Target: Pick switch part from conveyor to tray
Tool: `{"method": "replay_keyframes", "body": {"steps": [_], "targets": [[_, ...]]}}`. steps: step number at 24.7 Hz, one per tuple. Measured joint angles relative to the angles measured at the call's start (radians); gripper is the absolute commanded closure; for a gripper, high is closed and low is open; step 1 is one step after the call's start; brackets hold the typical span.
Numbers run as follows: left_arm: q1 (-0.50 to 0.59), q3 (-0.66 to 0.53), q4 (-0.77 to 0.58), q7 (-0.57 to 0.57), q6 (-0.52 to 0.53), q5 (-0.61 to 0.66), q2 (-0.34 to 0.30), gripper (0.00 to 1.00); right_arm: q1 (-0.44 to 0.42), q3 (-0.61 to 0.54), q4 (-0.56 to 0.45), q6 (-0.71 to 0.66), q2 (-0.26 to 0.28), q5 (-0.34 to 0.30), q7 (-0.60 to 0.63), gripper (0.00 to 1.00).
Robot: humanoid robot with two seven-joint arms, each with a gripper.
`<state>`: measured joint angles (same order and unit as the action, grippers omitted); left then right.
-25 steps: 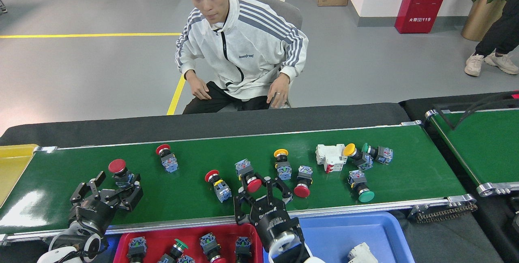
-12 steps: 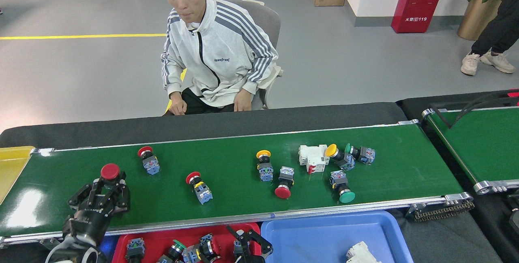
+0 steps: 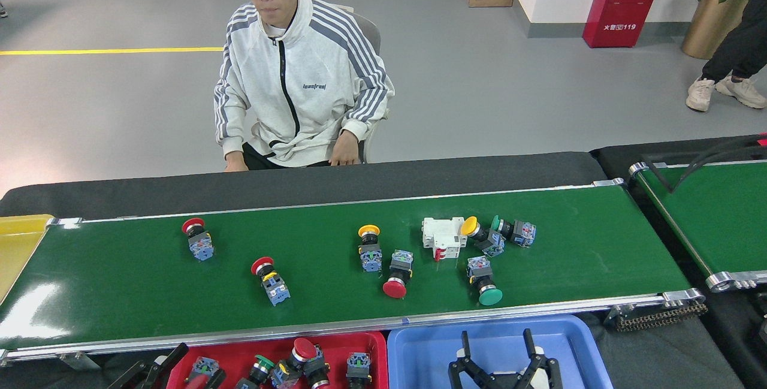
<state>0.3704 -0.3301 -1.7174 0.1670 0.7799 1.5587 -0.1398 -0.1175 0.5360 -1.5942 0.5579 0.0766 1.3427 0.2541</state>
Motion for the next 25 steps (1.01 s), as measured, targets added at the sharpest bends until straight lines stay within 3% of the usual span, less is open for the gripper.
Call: {"method": "replay_keyframes", "body": {"steps": [2,5,8,12,13,15,16,20,25], "targets": [[-0.002,-0.022,-0.002,0.001,0.006,0.000,0.035,0.00,0.027,0.001,0.015,0.001,-0.010,0.000,-0.040,0.02],[-0.022,-0.092,0.006,0.003,-0.110,-0.001,0.094,0.00,0.072,0.009,0.050,0.005,-0.056,0.002,-0.078,0.02],[-0.054,-0.163,0.037,-0.021,-0.206,-0.029,0.093,0.00,0.135,0.043,0.110,0.007,-0.084,0.003,-0.113,0.02],[-0.086,-0.189,0.084,-0.071,-0.236,-0.063,0.071,0.00,0.199,0.053,0.173,0.003,-0.134,0.002,-0.162,0.07],[-0.101,-0.189,0.094,-0.080,-0.240,-0.063,0.069,0.00,0.212,0.055,0.188,0.003,-0.142,0.002,-0.171,0.14],[-0.154,-0.189,0.123,-0.094,-0.248,-0.063,0.069,0.00,0.238,0.063,0.215,-0.001,-0.149,0.001,-0.203,0.51],[-0.200,-0.189,0.152,-0.108,-0.252,-0.062,0.069,0.00,0.248,0.069,0.224,-0.006,-0.150,0.001,-0.223,0.63],[-0.408,-0.188,0.323,-0.161,-0.275,-0.039,0.028,0.00,0.271,0.096,0.243,-0.033,-0.150,0.001,-0.269,0.97],[-0.612,-0.096,0.599,-0.173,-0.350,0.025,-0.055,0.00,0.276,0.179,0.229,-0.049,-0.149,0.009,-0.276,0.99]]}}
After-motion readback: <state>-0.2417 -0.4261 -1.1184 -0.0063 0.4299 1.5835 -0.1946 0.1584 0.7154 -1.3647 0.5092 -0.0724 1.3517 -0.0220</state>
